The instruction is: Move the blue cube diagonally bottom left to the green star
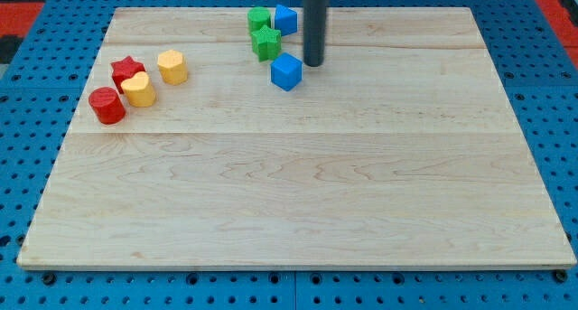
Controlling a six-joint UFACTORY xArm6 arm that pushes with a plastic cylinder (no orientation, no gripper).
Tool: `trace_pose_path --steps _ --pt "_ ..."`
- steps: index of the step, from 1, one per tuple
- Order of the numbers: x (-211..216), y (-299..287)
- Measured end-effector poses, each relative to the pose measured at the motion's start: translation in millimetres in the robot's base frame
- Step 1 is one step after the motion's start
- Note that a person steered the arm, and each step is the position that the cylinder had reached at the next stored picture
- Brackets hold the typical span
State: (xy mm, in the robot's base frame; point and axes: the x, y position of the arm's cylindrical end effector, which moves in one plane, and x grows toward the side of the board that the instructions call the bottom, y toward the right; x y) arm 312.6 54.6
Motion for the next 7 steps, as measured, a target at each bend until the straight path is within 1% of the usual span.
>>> trace_pose_path --steps 1,2,3,4,5,6,7 --pt "26 14" --pt "36 1" --pt "30 7" --pt "30 -15" --pt "20 -71" --pt "24 -102" --pt "32 -62"
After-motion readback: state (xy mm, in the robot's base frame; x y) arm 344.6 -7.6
